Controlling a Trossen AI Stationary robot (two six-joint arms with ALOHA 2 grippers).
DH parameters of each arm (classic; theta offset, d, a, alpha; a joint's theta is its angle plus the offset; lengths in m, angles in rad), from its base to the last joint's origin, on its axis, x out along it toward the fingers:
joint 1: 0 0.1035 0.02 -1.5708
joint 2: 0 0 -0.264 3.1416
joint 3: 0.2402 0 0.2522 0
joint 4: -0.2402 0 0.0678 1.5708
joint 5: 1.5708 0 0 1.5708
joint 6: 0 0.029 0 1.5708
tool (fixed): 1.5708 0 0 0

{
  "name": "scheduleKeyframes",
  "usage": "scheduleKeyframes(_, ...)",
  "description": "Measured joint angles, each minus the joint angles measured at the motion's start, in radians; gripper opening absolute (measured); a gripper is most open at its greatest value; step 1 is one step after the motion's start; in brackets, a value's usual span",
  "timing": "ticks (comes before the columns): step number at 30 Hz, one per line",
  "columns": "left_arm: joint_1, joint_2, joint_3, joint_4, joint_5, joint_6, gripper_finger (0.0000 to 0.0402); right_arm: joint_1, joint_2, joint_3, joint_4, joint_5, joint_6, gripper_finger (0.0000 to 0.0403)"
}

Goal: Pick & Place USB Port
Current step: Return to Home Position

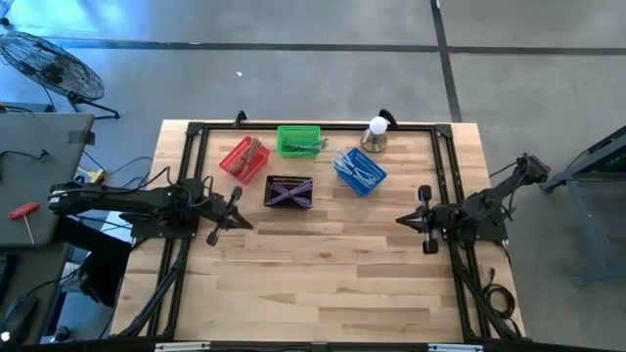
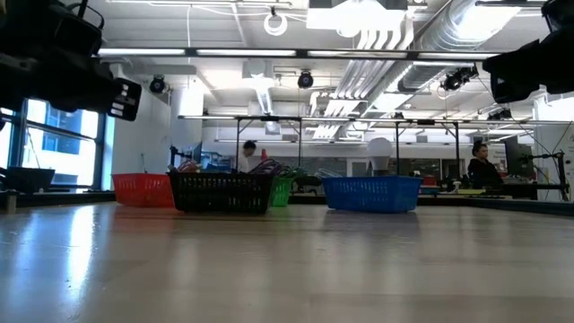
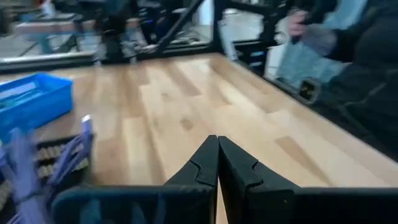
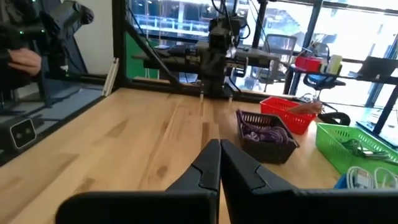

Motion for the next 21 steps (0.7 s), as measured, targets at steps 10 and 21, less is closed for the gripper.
scheduleKeyframes(10, 0.0, -0.09, -0.001, -0.075, 0.063, 0.007, 0.0, -0.065, 0.0, 0.0, -0.004, 0.018, -0.046, 0.0)
scheduleKeyframes(21, 0.0, -0.441, 0.082, -0.488, 0.099, 0.041, 0.0, -0.175, 0.0, 0.0, -0.005, 0.014, -0.041, 0.0)
